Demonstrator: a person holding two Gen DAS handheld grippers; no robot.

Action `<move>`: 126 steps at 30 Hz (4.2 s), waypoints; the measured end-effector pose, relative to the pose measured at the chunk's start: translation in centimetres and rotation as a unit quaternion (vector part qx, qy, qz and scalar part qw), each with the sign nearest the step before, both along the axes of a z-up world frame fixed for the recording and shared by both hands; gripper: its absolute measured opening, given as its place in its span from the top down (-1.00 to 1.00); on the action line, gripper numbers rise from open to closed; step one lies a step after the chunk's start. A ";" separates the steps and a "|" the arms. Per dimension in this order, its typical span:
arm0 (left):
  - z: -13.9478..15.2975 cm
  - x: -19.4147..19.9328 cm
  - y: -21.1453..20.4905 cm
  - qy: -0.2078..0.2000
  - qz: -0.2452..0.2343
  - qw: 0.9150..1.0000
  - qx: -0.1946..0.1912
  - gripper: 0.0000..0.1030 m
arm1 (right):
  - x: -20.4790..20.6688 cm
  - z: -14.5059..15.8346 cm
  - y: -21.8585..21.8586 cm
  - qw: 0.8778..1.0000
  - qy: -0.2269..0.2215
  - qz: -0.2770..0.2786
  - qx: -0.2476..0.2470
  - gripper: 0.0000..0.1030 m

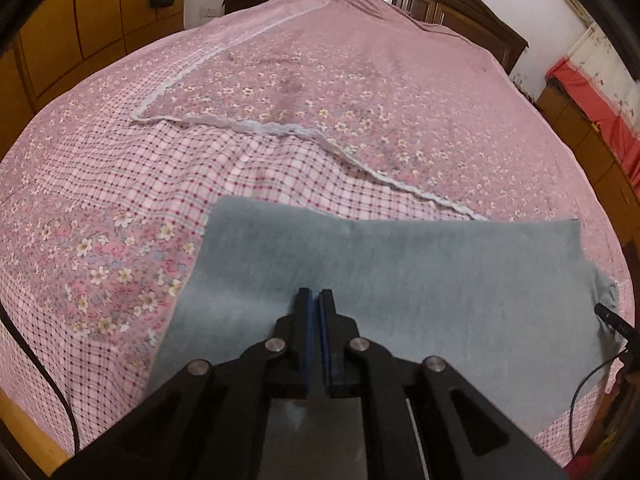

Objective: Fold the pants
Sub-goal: 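Move the open right gripper down to the elastic waistband, then close the right gripper on the waistband and lift it, then carry the waistband over toward the cuffs with the right gripper and open it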

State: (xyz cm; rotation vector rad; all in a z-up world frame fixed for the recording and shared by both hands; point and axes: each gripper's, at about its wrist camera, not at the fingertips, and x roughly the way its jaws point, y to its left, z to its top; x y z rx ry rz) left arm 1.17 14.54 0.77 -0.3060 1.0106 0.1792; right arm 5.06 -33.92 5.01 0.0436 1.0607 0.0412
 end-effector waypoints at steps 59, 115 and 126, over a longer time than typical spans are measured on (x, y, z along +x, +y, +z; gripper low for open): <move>4.6 -10.7 2.1 -0.008 0.045 0.999 0.011 0.14 | -7.4 0.0 -9.8 0.977 -0.016 -0.135 0.162 0.03; 4.4 -10.8 2.2 0.007 0.032 0.999 0.025 -0.16 | -5.8 11.3 10.8 0.958 -0.149 0.216 0.114 0.61; 6.2 -11.0 0.7 -0.012 0.012 1.000 0.023 -0.16 | -6.1 7.6 19.5 0.935 -0.100 0.319 0.119 0.61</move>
